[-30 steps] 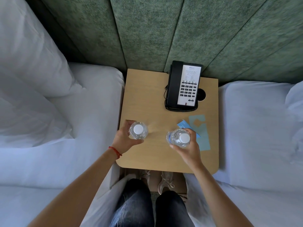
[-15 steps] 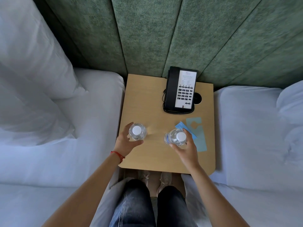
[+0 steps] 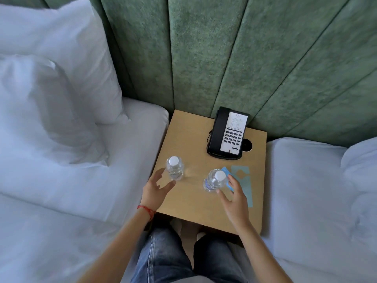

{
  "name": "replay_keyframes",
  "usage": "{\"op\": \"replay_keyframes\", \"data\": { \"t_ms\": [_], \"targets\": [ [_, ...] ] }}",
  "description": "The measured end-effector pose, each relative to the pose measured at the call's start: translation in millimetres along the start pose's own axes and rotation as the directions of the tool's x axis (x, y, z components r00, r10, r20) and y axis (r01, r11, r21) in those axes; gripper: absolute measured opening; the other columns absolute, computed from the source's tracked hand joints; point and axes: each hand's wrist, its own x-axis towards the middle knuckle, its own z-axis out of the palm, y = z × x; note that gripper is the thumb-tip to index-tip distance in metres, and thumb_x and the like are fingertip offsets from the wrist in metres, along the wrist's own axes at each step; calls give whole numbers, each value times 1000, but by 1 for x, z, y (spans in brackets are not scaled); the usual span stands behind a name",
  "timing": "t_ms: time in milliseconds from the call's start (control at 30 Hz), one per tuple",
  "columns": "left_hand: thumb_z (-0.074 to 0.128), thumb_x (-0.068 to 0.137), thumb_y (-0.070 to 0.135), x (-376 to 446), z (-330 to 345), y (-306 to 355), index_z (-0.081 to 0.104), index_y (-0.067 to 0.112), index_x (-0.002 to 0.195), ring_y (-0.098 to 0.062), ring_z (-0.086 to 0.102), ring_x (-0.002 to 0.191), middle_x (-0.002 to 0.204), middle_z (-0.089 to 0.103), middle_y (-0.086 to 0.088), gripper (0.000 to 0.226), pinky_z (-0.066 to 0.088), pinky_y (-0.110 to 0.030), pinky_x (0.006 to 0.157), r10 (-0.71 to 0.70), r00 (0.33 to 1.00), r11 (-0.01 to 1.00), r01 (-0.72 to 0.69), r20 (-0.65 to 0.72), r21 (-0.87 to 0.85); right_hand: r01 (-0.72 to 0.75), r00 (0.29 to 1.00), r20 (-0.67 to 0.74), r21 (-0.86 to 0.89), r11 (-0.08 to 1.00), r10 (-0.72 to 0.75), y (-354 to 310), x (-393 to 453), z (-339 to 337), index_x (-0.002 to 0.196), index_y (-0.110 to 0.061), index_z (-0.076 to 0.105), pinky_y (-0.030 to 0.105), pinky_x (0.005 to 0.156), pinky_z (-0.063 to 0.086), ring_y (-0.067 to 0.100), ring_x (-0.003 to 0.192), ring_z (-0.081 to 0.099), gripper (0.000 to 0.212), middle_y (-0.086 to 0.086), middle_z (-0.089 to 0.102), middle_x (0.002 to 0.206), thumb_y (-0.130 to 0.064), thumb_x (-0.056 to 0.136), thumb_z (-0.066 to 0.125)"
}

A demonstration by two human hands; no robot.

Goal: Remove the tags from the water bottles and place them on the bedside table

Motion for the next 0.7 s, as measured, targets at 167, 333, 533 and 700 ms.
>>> {"op": "replay_keyframes", "data": {
  "t_ms": [167, 333, 533, 700],
  "targets": [
    [63, 84, 31, -42, 4, 5, 45, 19, 131, -23, 45, 125, 135, 50, -6, 52, 36, -34, 103, 76, 991, 981, -55, -111, 185, 135, 985, 123, -91, 987, -123, -1, -2, -21, 133, -15, 44, 23, 96, 36, 16, 125, 47, 52, -1, 50, 137, -24, 86, 64],
    [54, 90, 33, -86, 25, 6, 44, 13, 131, -28, 47, 121, 134, 50, -10, 47, 37, -38, 101, 108, 977, 947, -44, -185, 317, 309, 921, 305, -195, 931, -242, -7, 2, -37, 132, -14, 45, 11, 90, 30, 15, 127, 45, 49, -1, 48, 139, -25, 87, 62],
    [53, 90, 33, -149, 41, -9, 44, 12, 132, -29, 42, 126, 137, 47, -11, 48, 33, -43, 107, 86, 925, 932, 56, -369, 357, 476, 805, 493, -203, 855, -331, -21, -4, -36, 135, -18, 42, 18, 94, 31, 12, 131, 39, 50, -5, 43, 142, -31, 89, 58],
    [56, 89, 29, -208, 34, -33, 45, 11, 131, -29, 39, 130, 138, 46, -12, 48, 29, -42, 109, 3, 849, 920, 205, -528, 335, 602, 649, 663, -148, 785, -373, -39, -30, -10, 137, -21, 39, 28, 102, 32, 12, 132, 36, 51, -4, 40, 143, -35, 90, 54]
  ]
}}
